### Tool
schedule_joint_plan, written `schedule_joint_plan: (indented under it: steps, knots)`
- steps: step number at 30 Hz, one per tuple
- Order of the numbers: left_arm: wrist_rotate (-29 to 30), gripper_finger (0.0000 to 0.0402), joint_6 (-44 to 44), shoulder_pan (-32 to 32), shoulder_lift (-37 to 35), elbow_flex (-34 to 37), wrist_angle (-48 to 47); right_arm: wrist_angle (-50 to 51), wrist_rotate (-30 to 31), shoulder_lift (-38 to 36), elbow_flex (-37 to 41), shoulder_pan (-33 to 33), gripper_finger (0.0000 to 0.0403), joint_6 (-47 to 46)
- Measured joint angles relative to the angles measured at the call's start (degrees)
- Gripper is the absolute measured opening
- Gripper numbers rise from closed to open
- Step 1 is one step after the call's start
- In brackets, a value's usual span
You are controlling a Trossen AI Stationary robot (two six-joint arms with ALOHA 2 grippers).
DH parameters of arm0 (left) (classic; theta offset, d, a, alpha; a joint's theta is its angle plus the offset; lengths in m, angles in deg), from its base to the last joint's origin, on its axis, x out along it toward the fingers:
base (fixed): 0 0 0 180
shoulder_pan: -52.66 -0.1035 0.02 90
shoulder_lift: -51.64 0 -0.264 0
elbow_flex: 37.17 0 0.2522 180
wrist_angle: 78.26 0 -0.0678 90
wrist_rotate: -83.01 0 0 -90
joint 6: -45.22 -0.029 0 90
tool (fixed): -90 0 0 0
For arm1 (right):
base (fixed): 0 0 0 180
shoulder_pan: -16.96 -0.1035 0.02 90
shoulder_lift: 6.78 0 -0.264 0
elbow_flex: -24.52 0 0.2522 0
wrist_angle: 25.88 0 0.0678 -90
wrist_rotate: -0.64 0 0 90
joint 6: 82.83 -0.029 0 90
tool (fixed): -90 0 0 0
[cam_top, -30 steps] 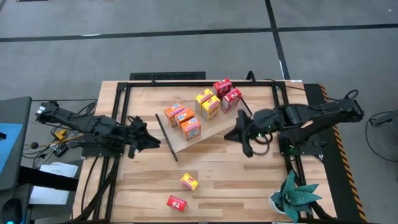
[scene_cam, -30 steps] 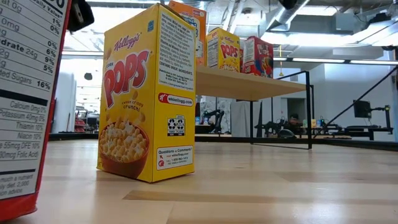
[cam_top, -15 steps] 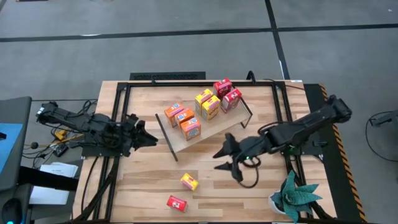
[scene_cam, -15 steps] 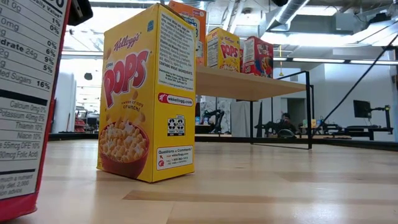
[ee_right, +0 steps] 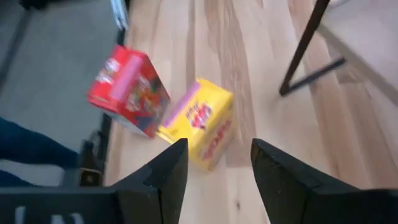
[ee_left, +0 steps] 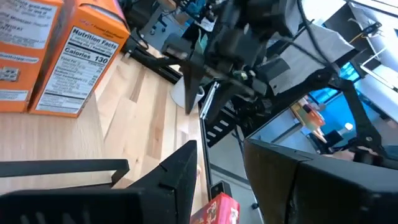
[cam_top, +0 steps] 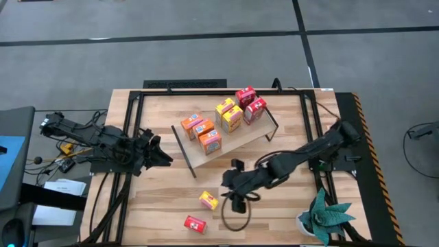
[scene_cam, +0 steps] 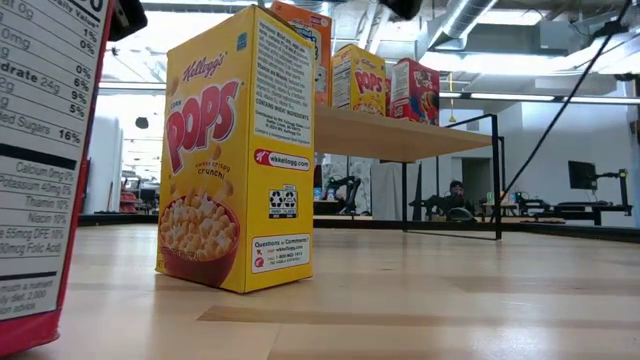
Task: Stack cereal on shelf
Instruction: Put the yellow cereal box on the shelf aligned with the other yellow cereal box
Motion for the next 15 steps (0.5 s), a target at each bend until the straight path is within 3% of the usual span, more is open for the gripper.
schedule_joint_plan:
  steps: [3, 11, 15]
  knots:
    - [0.0, 0.0119, -1.4, 0.0, 0.0, 0.0, -1.0, 3.2, -0.1, 4.6, -5.0, 0.0, 0.021, -0.3]
    - [0.6, 0.0119, -3.9, 0.0, 0.2, 0.0, -3.6, 14.1, -3.5, 13.6, -17.7, 0.2, 0.029, -3.6]
    - [1.2, 0.0119, -5.2, 0.0, 0.2, 0.0, -4.7, 16.9, -3.4, 15.6, -21.5, 0.0, 0.0303, -3.7]
